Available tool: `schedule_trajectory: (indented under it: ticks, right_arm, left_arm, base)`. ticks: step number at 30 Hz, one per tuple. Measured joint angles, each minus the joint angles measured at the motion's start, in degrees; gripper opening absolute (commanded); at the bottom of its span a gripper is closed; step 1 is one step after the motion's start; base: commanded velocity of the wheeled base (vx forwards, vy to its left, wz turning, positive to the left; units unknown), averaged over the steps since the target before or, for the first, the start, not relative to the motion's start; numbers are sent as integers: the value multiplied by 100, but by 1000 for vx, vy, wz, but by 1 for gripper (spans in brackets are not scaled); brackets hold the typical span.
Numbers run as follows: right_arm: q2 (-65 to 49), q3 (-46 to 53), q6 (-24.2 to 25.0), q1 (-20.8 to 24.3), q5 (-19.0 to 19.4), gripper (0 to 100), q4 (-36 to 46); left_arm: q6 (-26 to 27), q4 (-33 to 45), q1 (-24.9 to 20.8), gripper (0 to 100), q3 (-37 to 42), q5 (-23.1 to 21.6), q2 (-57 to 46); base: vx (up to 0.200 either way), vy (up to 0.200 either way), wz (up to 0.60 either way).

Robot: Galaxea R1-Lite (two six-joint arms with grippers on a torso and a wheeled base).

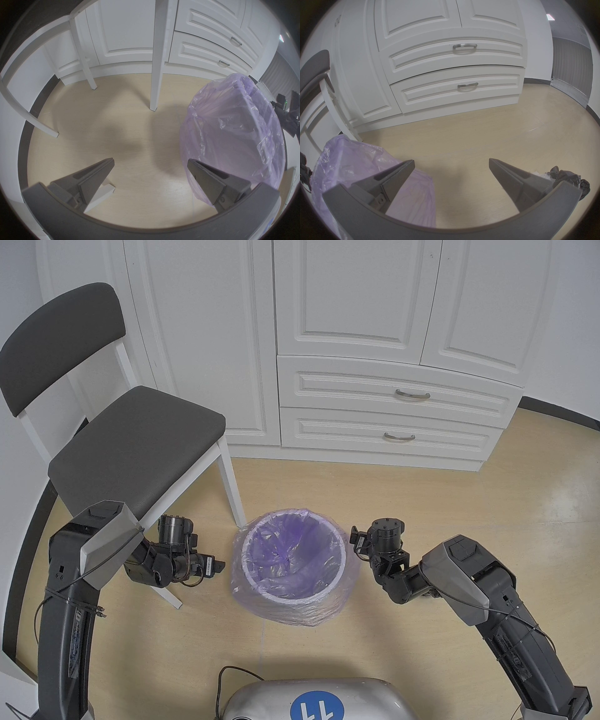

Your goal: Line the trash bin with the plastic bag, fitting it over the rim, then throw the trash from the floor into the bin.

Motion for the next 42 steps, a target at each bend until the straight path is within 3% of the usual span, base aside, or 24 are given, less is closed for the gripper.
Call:
schedule_trajectory:
  ticks: [10,17,22,30,37,42]
  right_arm:
    - [-1,4,22,6,28,100,12]
    - [-6,2,72,4,39,100,63]
    - [-12,-9,110,4,52,100,143]
    - [-22,-30,184,4,60,100,228]
    - [-22,-38,239,0,66,100,285]
    - [-23,-39,277,-5,117,100,313]
  left_arm:
    - [0,0,-69,100,146,-46,-61]
    - [0,9,-130,100,496,-621,-268]
    - [-23,112,-199,100,491,-681,-339]
    - [-37,850,-251,100,-492,-569,-63]
    - [210,1830,-260,100,-1992,-322,557]
    - [330,2314,-244,100,-2612,33,1014]
  base:
    - [0,0,0]
    - [0,0,0]
    - [0,0,0]
    - [0,0,0]
    - [0,0,0]
    - [0,0,0]
